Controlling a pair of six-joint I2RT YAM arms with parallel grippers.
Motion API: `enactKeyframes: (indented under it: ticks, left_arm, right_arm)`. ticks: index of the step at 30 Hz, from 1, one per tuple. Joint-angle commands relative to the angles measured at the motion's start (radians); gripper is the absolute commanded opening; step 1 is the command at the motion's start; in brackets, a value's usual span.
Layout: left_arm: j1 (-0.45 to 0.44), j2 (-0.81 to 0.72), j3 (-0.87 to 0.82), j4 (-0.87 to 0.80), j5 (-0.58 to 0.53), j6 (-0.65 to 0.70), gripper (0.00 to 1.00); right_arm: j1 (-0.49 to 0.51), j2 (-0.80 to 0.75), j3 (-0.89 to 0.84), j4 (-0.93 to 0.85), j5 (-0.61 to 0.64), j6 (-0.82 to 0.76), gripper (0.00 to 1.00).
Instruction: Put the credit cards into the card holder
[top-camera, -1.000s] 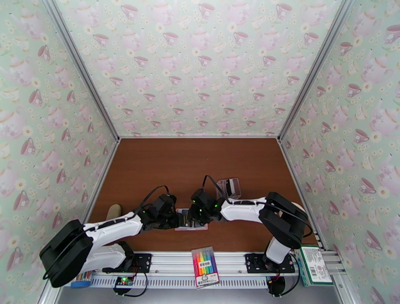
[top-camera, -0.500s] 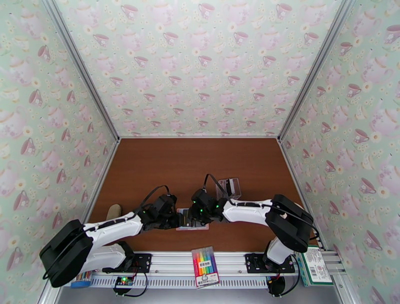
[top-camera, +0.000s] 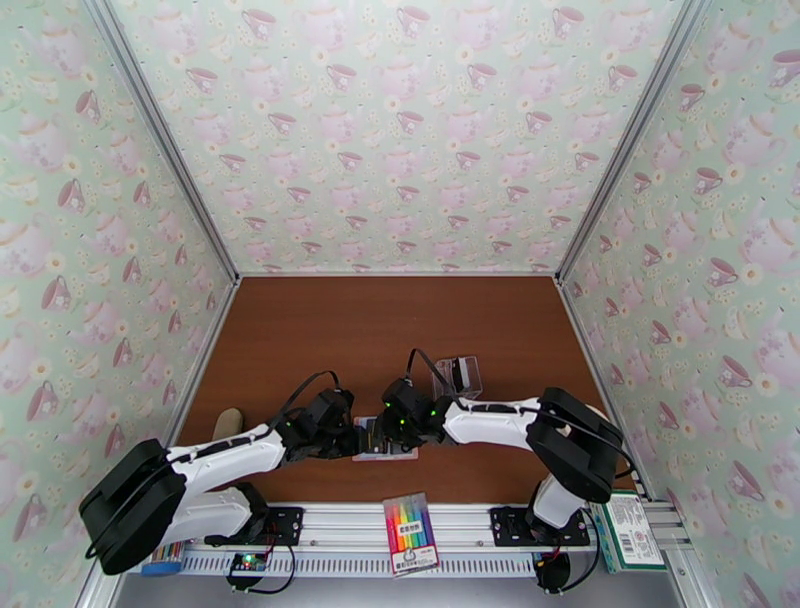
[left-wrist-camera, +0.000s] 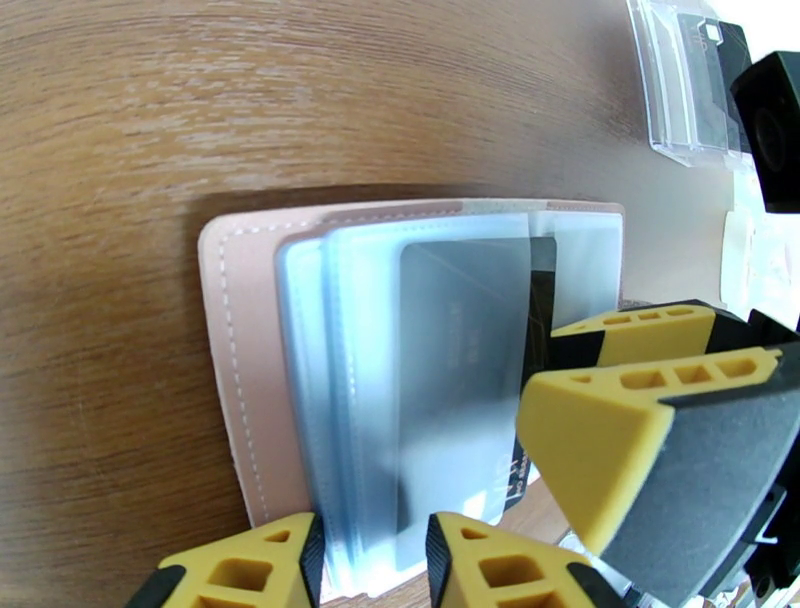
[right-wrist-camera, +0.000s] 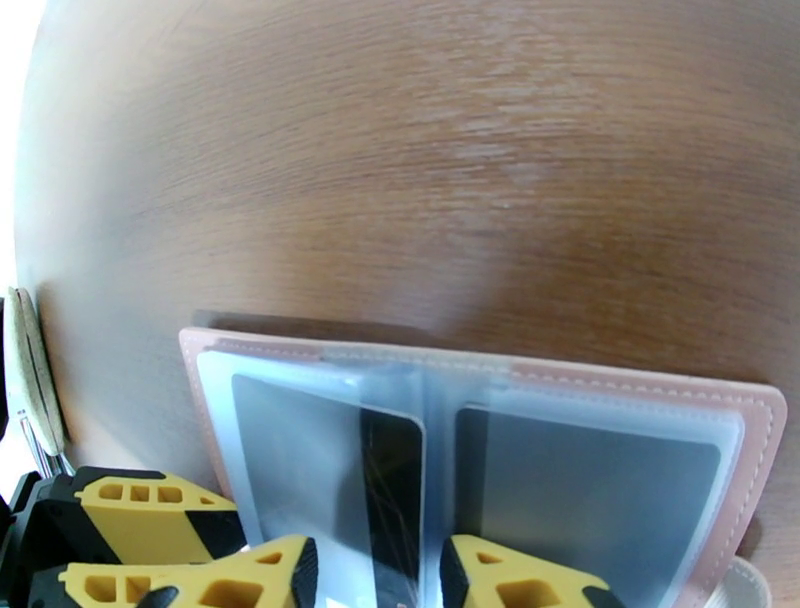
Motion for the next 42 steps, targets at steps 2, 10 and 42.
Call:
enactKeyframes:
  ticks: [2,10,42]
  left_arm:
    - [-0.006,0.010,0.000,0.005,-0.001,-0.001,0.35]
    - [-0.005,0.012,0.009,0.000,0.001,0.002,0.35]
    - [-0.006,-0.002,-0.004,0.000,-0.005,-0.002,0.36]
  right_arm:
    - [0.006,0.032,0.032,-0.014,-0.012,-0.013,0.39]
    - [0.009,0.037,0.044,-0.016,-0.021,-0.015,0.35]
    - [0.033,0.046,0.128,-0.139,0.050,-0.077,0.33]
